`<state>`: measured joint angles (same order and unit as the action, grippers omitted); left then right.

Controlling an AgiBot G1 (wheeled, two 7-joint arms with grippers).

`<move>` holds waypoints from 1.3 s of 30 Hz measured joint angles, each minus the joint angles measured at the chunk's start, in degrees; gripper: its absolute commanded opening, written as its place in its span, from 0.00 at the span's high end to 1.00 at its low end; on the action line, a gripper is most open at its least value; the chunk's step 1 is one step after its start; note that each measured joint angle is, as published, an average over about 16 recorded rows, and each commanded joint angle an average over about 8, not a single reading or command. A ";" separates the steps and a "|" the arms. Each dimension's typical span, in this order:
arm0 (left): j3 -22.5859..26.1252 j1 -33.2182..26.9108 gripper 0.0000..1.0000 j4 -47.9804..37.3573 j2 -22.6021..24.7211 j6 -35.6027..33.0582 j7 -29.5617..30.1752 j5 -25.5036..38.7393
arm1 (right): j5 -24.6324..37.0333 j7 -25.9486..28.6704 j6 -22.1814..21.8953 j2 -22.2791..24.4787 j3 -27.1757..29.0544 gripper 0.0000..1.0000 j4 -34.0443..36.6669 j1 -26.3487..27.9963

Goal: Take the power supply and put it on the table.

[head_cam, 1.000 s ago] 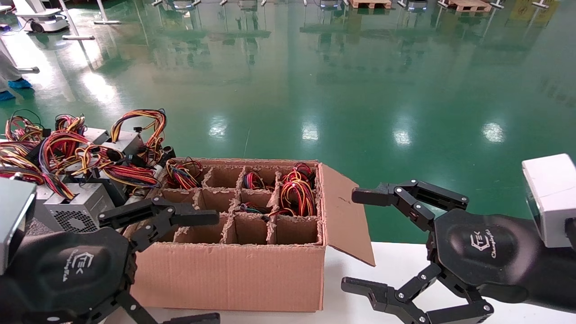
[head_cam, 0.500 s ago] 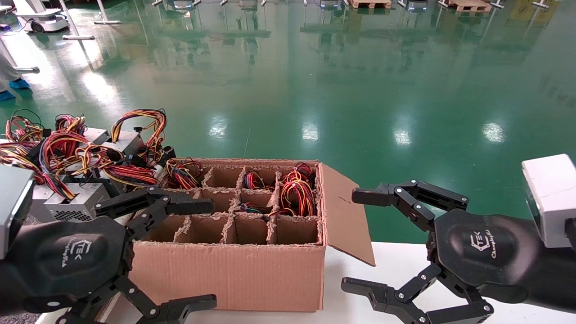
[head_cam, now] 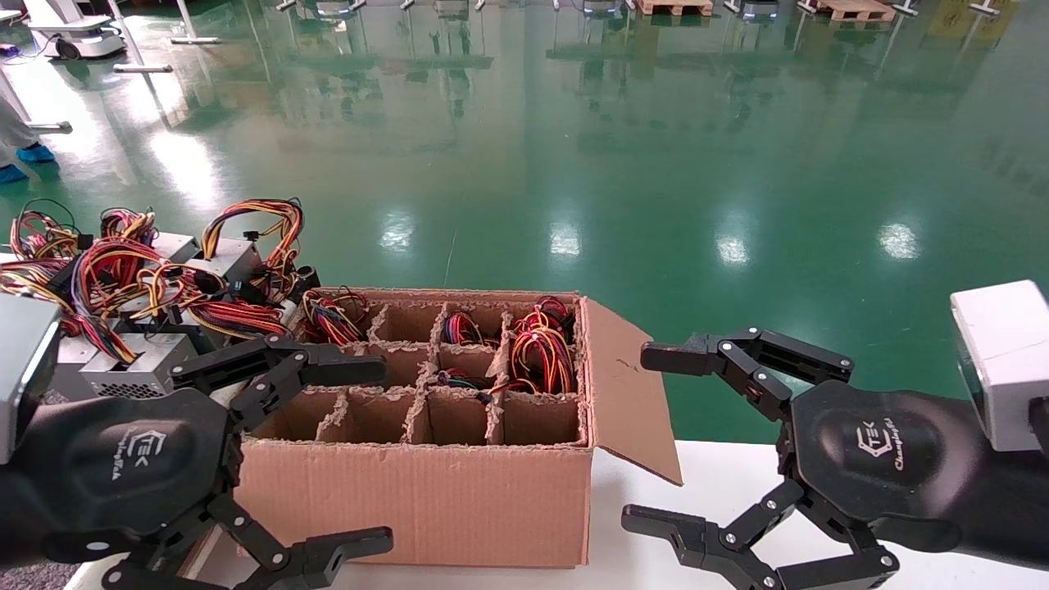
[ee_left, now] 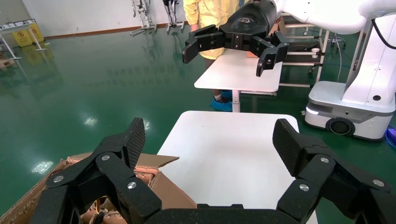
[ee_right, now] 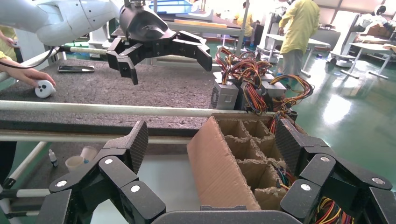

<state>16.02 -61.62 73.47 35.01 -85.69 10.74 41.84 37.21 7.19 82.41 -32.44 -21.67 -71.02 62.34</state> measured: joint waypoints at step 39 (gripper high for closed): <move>0.00 -0.14 0.00 -0.25 0.04 0.04 -0.06 0.06 | 0.00 0.00 0.00 0.00 0.00 0.00 0.00 0.00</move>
<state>16.02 -61.75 73.22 35.04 -85.65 10.68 41.91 37.21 7.19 82.41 -32.44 -21.67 -71.02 62.34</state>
